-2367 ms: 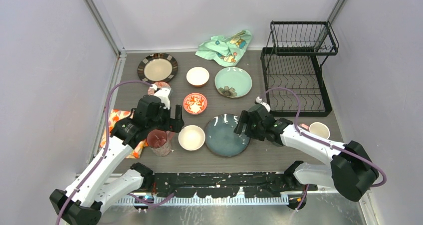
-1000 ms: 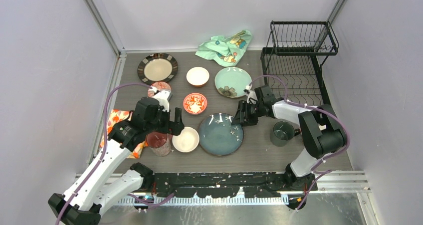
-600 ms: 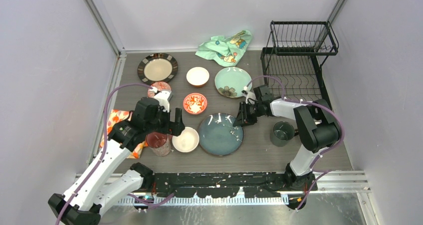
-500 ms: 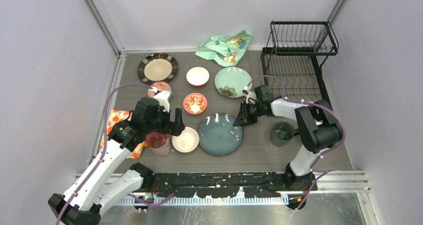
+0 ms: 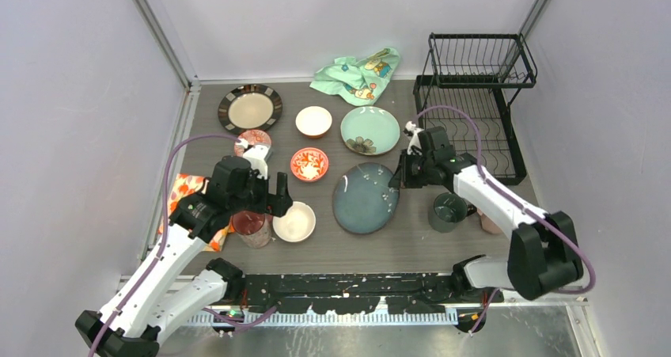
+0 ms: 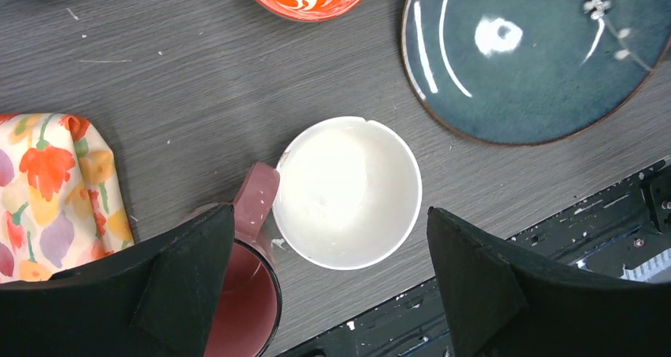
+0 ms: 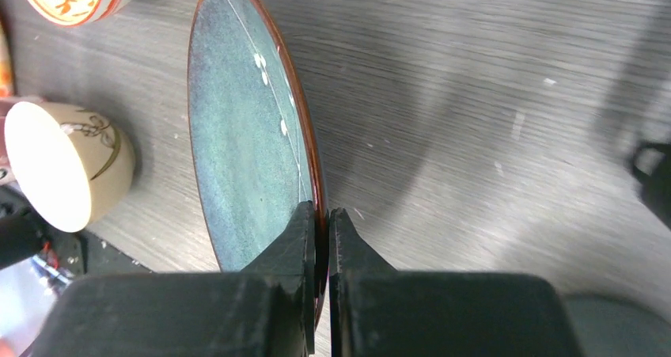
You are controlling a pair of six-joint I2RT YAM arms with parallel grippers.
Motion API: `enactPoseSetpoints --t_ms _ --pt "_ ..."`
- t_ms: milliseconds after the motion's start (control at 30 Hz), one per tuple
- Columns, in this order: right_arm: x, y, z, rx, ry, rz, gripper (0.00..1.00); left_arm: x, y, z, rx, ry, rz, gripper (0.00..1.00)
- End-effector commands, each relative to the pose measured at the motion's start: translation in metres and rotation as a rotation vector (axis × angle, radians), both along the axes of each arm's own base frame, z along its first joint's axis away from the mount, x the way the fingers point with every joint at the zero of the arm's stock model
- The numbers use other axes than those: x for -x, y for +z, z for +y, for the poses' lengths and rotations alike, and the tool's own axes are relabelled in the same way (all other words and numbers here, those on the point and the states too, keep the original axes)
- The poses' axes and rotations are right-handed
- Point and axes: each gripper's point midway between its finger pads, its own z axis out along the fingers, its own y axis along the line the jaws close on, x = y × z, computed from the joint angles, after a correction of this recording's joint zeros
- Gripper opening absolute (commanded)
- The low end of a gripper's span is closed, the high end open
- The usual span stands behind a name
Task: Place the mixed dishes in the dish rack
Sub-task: Pick up the plate at the center of the board.
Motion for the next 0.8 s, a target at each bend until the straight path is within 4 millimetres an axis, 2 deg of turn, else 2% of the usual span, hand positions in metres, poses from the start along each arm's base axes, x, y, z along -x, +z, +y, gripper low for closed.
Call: enactPoseSetpoints --t_ms 0,167,300,400,567,667,767 --pt "-0.015 0.055 -0.017 0.029 -0.122 -0.132 0.01 -0.001 0.007 -0.003 0.023 -0.009 -0.028 0.92" --pt "-0.017 0.092 -0.025 -0.006 -0.214 -0.202 0.01 0.000 0.007 -0.004 0.028 -0.011 -0.024 0.92" --pt "-0.016 0.118 -0.023 -0.067 -0.249 -0.246 0.01 0.000 0.006 -0.005 0.032 -0.014 -0.019 0.92" --pt "-0.015 0.135 -0.025 -0.104 -0.288 -0.277 0.01 0.004 0.011 -0.011 0.089 0.011 0.023 0.92" --pt "-0.011 0.166 -0.026 -0.218 -0.375 -0.328 0.01 0.016 0.046 -0.055 0.341 -0.067 0.125 0.90" --pt "-0.005 0.186 -0.023 -0.321 -0.406 -0.361 0.01 0.006 0.067 -0.068 0.436 -0.044 0.119 0.89" --pt "0.002 0.204 -0.017 -0.446 -0.410 -0.395 0.01 -0.009 0.075 -0.074 0.473 0.000 0.119 0.89"
